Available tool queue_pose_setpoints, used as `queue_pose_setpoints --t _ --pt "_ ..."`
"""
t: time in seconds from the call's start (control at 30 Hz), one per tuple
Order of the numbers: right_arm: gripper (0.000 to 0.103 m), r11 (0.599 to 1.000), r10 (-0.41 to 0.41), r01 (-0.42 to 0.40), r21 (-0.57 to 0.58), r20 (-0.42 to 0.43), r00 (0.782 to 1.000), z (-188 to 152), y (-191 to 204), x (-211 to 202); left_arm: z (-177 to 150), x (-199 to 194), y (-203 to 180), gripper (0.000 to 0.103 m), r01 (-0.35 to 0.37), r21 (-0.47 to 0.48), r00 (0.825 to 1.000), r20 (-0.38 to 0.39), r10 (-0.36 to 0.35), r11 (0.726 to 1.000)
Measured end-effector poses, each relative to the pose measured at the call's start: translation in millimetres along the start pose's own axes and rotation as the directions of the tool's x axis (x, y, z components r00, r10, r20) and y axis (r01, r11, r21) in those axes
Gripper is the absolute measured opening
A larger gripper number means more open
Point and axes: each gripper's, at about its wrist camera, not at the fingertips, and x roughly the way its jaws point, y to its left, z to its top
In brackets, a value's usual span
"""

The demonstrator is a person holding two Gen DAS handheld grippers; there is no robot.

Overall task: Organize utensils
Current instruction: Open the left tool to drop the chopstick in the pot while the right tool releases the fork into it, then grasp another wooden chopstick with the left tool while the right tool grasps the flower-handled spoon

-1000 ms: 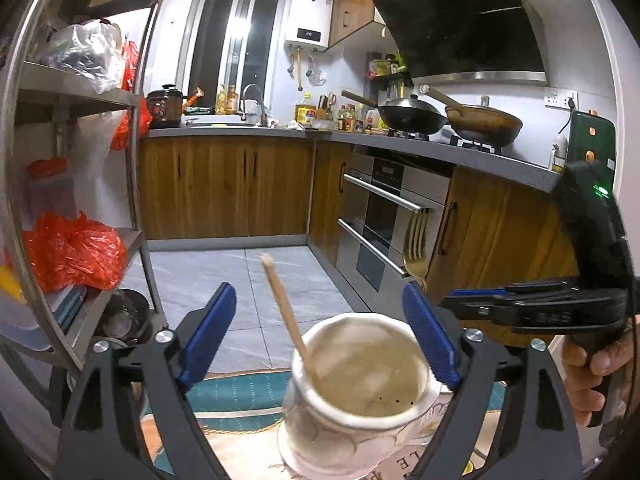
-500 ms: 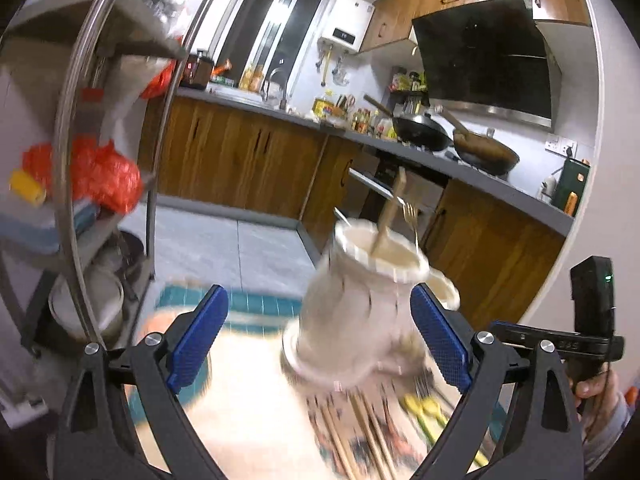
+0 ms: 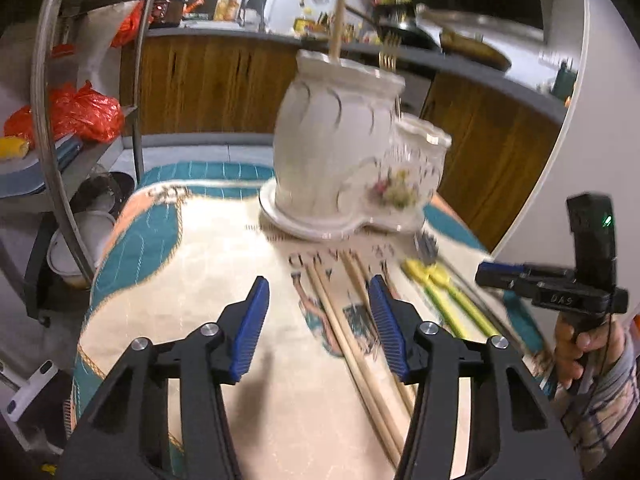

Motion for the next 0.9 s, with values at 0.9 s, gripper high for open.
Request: queue_pose_setpoints --t 0.9 --pt "0.008 0.993 -0.102 0.098 -0.061 -0.066 0.993 7 4 23 -10 30 -26 0.014 -0.094 0.146 0.984 -0.140 0.115 0.985"
